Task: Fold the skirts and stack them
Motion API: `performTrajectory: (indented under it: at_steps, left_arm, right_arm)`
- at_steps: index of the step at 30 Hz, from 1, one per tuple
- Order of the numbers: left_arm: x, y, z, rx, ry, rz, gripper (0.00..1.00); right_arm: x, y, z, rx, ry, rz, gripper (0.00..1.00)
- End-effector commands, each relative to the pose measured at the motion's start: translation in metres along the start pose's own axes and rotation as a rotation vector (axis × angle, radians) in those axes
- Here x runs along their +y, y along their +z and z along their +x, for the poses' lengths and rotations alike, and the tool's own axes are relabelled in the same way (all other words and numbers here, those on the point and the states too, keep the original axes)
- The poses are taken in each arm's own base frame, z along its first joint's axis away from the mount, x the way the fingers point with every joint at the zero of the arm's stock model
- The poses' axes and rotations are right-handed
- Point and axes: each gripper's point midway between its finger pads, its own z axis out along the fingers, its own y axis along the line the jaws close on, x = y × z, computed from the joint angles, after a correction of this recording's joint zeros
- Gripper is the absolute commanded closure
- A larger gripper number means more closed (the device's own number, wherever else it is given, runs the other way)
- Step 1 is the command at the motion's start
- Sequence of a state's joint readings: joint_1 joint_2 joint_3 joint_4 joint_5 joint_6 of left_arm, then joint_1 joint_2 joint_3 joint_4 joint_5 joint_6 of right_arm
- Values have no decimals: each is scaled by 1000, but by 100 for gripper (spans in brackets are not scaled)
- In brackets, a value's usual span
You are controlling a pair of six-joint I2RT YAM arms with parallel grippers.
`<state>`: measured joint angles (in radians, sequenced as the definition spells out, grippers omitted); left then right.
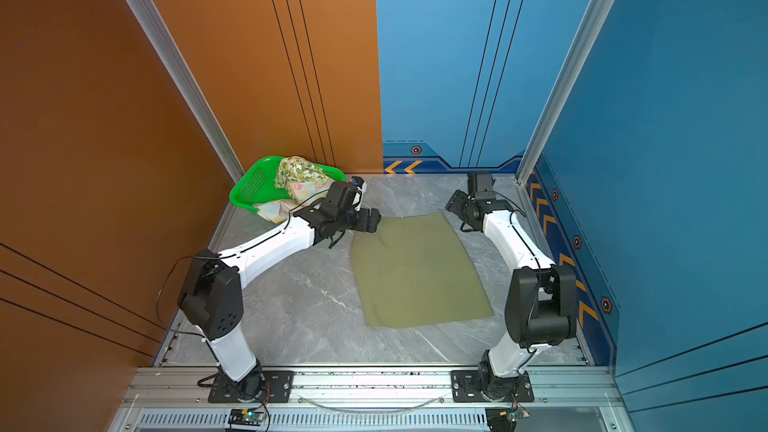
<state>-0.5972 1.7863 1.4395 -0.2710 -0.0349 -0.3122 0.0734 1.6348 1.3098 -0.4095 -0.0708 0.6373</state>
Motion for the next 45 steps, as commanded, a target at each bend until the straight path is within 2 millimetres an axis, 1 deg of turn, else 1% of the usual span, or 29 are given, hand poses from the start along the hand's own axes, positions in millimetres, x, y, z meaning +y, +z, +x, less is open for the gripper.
performTrajectory:
  at_steps: [1,5,12,14,16,17,21,25,26,29,35,37,41,43,45]
  left_arm:
    - [-19,-21,-20,-57,-11,59,2]
    - [-16,-38,7,-31,-13,46,2]
    - [-5,-67,77,68,-21,-25,2]
    - [-4,-72,96,96,-27,-32,2]
    - [-4,-76,112,122,-24,-41,2]
    - [-2,-77,126,149,-21,-48,2]
    - [2,-81,148,183,-35,-52,1]
    - [2,-86,161,210,-26,-52,1]
    - [2,-88,164,212,-24,-50,1]
    - [2,-92,169,214,-29,-47,1]
    - [1,-96,175,219,-24,-38,1]
    - [-1,-97,175,216,-21,-32,1]
    - [-3,-99,170,202,-19,-24,1]
    - [-4,-101,167,194,-19,-20,1]
    - [-4,-102,165,186,-21,-21,2]
  right_arm:
    - [9,-14,-8,-35,-50,-42,10]
    - [-21,-21,26,34,-62,35,11]
    - [-73,-32,96,162,-103,161,13]
    - [-85,-34,111,187,-112,191,13]
    - [-94,-32,124,214,-113,207,13]
    - [-98,-31,130,226,-115,217,13]
    - [-114,-28,142,251,-123,271,14]
    - [-129,-31,150,277,-130,327,14]
    - [-135,-33,152,274,-129,346,14]
    - [-152,-39,157,274,-98,381,14]
    - [-178,-43,165,293,-27,416,15]
    - [-183,-43,168,310,9,403,15]
    - [-185,-42,182,350,74,362,18]
    - [-188,-44,188,358,76,362,21]
    - [-191,-45,196,373,84,355,27]
